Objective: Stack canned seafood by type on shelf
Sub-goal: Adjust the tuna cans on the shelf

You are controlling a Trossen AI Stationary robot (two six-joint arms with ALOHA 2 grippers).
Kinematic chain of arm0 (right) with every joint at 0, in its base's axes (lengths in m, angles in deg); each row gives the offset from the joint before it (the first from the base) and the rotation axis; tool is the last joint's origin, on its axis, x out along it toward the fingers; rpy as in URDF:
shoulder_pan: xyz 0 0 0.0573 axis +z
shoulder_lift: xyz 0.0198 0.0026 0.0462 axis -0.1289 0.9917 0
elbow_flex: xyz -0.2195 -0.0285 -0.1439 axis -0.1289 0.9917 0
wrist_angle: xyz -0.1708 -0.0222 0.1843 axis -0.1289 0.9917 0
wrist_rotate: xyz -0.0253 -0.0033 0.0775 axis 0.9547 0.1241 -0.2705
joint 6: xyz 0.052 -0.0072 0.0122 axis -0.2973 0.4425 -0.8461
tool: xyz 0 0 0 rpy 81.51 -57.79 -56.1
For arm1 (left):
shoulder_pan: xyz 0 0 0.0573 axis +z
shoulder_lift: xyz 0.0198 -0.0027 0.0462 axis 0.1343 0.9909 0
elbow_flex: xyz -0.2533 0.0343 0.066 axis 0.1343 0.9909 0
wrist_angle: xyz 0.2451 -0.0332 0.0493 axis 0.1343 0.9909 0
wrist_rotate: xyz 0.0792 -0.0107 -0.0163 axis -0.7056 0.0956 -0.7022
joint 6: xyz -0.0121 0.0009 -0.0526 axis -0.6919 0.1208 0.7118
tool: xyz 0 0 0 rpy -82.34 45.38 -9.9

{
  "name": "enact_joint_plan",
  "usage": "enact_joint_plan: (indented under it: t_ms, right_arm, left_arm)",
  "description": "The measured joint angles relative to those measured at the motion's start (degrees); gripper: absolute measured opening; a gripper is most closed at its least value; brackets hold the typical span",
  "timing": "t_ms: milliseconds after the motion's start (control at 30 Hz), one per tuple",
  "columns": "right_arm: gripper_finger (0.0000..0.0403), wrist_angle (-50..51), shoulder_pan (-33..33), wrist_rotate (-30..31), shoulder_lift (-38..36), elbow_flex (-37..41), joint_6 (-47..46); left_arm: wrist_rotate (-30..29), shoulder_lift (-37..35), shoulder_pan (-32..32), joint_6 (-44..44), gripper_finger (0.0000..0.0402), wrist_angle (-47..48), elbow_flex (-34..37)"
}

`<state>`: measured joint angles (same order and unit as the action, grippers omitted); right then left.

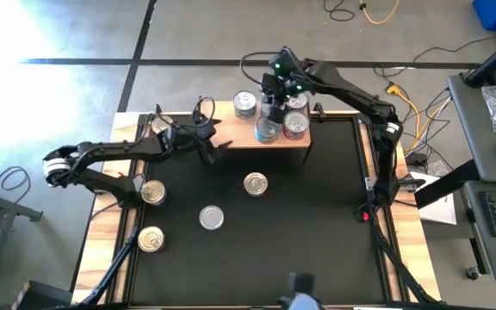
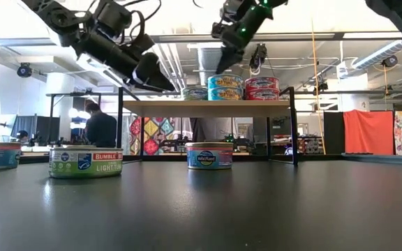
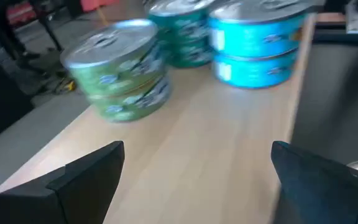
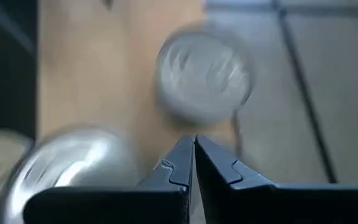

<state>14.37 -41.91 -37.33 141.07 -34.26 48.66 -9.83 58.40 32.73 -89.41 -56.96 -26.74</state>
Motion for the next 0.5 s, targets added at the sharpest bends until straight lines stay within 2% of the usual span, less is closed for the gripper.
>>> enact_joint_plan:
  t_ms: [167,267,500]
  right_arm:
    - [0.0012,9.71,-0.48,4.25,-0.97,-0.86,0.23]
    - [0.0012,10.39,-1.36,7.18,-1.06,0.00,0.26]
    - [0.0012,7.24,-1.88,7.37,-0.93,3.44,1.35]
  left_arm:
    - [-0.11,1.86,-2.73,0.16,0.0390,-6.29,-0.01]
    - [0.03,4.10,-4.41,0.19,0.0390,-8.45,-0.08]
    - [-0.19,9.49,-5.95,2.14,0.0390,-7.65,-3.30]
